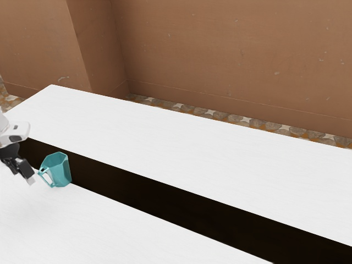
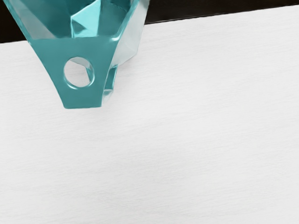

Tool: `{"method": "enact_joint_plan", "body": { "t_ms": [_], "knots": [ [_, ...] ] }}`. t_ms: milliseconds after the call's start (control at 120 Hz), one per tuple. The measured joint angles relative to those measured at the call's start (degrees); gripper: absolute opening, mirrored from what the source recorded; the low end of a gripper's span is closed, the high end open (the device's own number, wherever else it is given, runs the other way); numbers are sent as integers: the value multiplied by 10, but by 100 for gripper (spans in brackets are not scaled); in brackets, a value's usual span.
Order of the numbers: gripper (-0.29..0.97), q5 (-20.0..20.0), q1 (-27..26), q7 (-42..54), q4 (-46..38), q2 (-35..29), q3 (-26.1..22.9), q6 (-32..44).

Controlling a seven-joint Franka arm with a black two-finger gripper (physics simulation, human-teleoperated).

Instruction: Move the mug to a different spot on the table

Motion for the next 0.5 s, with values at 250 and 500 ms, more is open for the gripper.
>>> {"method": "enact_joint_plan", "body": {
  "t_ms": [250, 500],
  "knots": [
    [68, -58, 1, 93, -16, 42, 37, 131],
    [68, -104, -2, 158, -23, 73, 37, 198]
  ]
}}
